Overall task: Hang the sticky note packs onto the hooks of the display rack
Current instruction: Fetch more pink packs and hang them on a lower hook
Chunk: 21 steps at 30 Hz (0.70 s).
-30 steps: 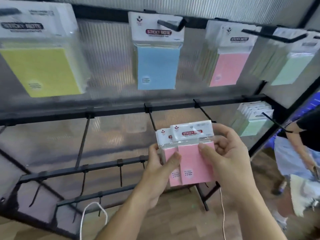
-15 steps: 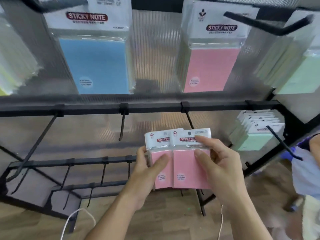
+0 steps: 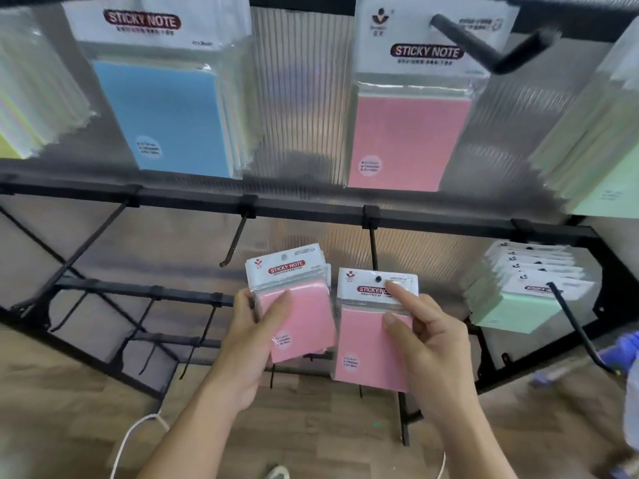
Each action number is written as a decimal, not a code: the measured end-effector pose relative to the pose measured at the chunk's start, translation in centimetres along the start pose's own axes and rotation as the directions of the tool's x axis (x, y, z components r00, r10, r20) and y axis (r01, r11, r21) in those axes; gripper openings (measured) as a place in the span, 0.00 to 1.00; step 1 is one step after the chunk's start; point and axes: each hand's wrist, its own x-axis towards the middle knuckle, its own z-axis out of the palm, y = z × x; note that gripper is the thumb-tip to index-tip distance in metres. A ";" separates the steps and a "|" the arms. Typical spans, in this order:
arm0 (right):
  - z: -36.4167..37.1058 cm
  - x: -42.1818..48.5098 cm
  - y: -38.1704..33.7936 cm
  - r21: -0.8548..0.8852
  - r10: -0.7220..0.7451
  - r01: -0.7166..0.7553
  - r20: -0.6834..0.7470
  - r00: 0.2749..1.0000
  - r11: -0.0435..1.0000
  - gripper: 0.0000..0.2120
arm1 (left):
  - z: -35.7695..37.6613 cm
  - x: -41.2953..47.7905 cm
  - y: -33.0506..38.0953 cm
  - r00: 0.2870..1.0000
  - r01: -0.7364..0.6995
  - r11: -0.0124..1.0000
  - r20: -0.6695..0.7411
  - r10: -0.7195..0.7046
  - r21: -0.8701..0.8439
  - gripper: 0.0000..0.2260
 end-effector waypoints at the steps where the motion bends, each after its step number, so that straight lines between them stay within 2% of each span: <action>1: -0.1 0.1 0.0 -0.005 -0.005 0.005 0.008 1.000 1.000 0.23 | -0.1 -0.1 0.0 1.000 -0.002 1.000 -0.006 0.002 -0.002 0.23; 8: -0.1 0.8 0.6 -0.089 -0.004 0.004 0.004 1.000 0.996 0.24 | -1.3 -0.1 -0.3 1.000 -0.014 1.000 -0.016 0.014 0.006 0.24; 12: 0.3 1.7 0.5 -0.169 0.010 -0.007 0.013 1.000 0.986 0.21 | -1.1 -0.3 0.0 0.999 -0.026 1.000 0.019 0.026 0.015 0.26; 17: 0.2 3.7 -0.4 -0.309 0.002 0.003 0.017 1.000 0.951 0.18 | -0.1 -0.2 0.5 0.997 -0.023 1.000 0.077 0.022 0.003 0.22; 21: 0.6 5.5 -1.1 -0.313 0.047 -0.030 0.046 0.998 0.949 0.19 | 0.4 0.0 0.7 0.994 -0.031 1.000 0.108 0.030 0.004 0.23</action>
